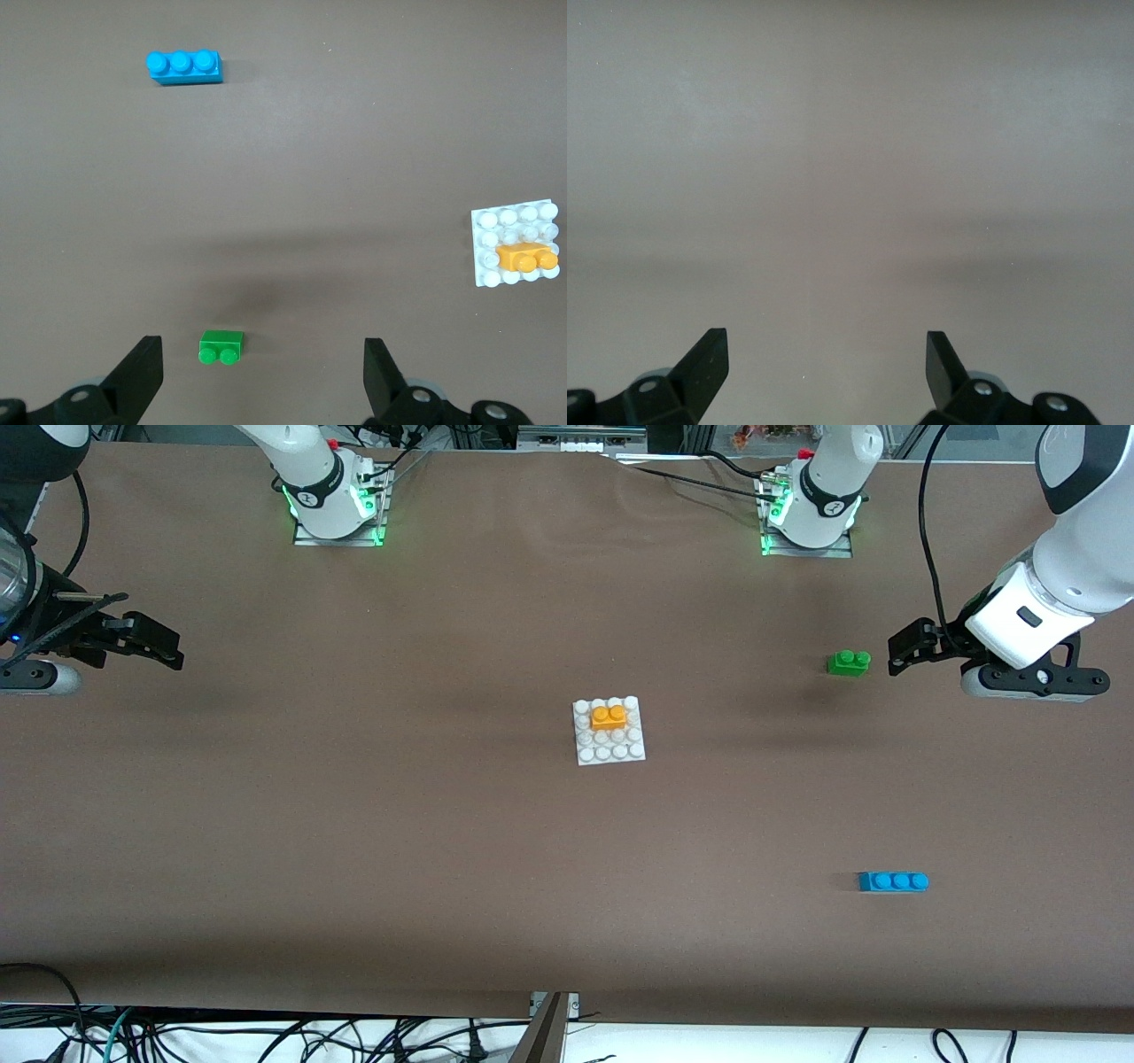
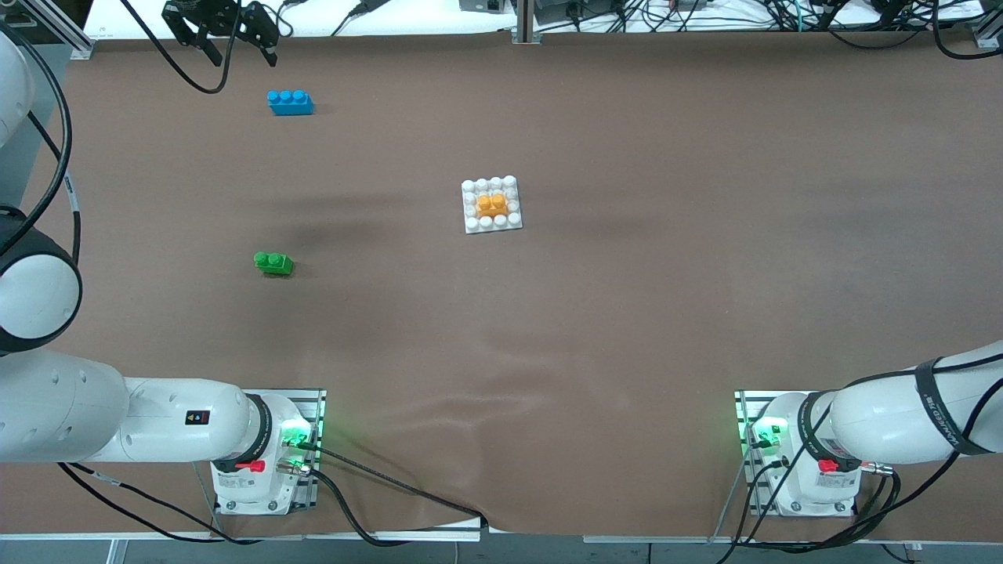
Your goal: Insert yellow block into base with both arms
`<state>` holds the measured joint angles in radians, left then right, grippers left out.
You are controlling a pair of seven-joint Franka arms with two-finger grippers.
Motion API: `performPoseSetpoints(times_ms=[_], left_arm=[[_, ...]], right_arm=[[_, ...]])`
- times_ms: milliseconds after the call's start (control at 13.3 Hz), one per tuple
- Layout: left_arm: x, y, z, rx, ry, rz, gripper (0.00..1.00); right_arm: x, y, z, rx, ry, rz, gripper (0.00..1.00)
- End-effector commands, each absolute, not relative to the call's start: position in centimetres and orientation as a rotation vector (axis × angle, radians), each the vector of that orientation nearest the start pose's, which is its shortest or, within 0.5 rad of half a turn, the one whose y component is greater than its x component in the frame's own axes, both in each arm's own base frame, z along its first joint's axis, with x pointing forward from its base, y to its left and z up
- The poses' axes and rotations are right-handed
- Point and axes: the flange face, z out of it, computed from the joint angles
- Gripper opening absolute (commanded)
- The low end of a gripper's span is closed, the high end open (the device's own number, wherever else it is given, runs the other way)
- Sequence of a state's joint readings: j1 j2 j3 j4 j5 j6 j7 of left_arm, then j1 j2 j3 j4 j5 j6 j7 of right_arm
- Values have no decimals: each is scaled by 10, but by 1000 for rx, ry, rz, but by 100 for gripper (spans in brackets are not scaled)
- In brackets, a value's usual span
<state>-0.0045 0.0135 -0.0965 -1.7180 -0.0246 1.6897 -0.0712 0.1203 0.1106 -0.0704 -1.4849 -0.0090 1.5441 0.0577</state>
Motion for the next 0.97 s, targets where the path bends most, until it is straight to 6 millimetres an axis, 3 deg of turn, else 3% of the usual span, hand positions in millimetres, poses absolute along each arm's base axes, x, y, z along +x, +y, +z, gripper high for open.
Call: performPoseSetpoints(times_ms=[0, 375, 675, 900], left_arm=[[553, -54, 559, -3139, 41, 41, 100], [553, -54, 562, -3145, 35, 30, 100], [553, -36, 565, -3148, 80, 32, 100], [552, -35, 566, -3141, 91, 39, 100]], right_arm=[[579, 31, 608, -3157, -12, 62, 99], [579, 31, 608, -3157, -10, 62, 99], [579, 32, 608, -3156, -12, 62, 99], [579, 33, 608, -3156, -7, 61, 99]])
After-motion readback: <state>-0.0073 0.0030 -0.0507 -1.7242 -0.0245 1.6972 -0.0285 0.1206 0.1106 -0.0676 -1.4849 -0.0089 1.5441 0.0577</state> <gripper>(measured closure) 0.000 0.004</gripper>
